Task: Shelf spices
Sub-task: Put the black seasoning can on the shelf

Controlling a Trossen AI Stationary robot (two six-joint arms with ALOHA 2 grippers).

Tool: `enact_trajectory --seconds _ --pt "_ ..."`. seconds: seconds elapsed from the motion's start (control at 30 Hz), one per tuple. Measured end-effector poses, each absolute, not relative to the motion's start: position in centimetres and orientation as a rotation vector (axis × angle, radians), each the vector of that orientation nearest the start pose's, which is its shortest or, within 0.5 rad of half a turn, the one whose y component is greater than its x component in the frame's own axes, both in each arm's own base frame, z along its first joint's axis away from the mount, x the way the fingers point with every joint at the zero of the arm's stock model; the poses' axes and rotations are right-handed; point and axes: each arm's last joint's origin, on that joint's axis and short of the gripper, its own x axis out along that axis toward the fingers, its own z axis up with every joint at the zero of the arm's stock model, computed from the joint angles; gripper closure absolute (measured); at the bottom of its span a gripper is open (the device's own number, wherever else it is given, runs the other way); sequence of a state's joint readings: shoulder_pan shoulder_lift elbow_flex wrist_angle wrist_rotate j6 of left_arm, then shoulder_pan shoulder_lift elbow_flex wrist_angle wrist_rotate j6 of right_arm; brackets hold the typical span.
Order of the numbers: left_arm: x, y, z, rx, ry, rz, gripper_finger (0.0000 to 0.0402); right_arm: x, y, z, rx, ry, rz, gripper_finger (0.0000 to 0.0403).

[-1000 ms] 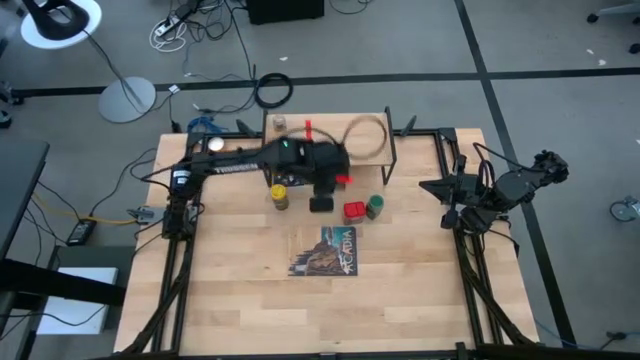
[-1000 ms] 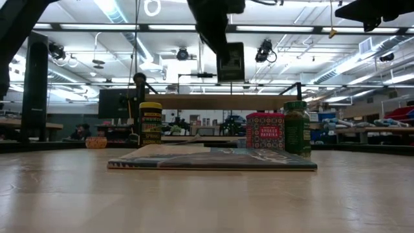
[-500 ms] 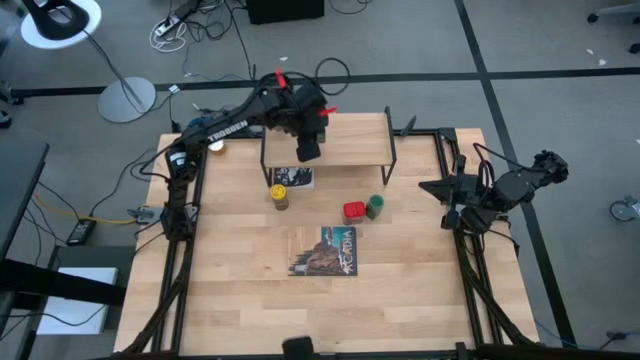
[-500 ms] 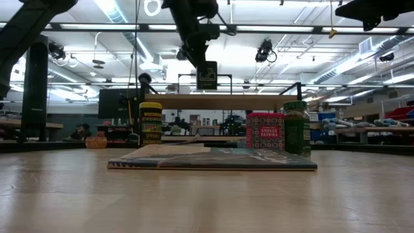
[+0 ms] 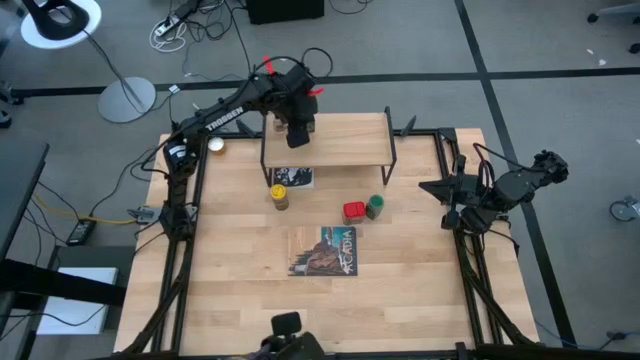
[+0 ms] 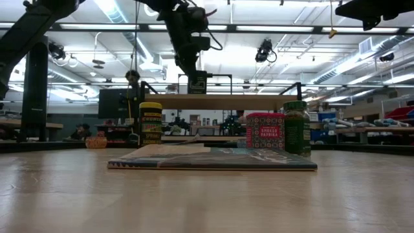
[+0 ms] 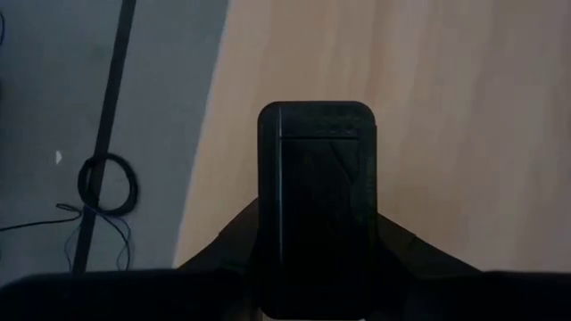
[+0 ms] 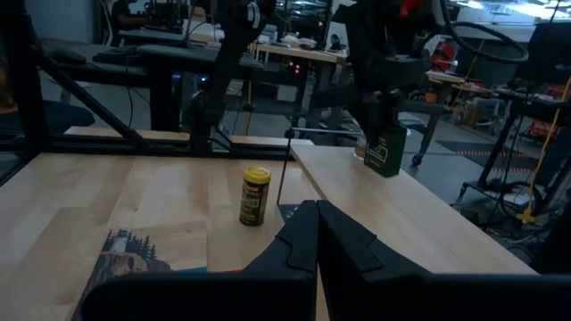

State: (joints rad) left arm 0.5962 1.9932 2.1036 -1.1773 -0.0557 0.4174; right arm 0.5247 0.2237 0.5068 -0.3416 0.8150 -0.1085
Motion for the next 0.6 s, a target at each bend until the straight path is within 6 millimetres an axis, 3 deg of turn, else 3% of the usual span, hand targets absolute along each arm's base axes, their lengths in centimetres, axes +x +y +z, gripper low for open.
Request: enact_trajectory --seconds 0.33,0.6 --pt "32.2 25.5 34.6 0.039 1.139 0.369 0.0282 7.0 1.6 28.3 -0.144 0.061 -0.287 0.0399" --pt "32.0 25.9 34.4 0.056 1.14 0.323 0.0282 7.0 1.6 28.3 -0.146 0.061 -0.287 0.0397"
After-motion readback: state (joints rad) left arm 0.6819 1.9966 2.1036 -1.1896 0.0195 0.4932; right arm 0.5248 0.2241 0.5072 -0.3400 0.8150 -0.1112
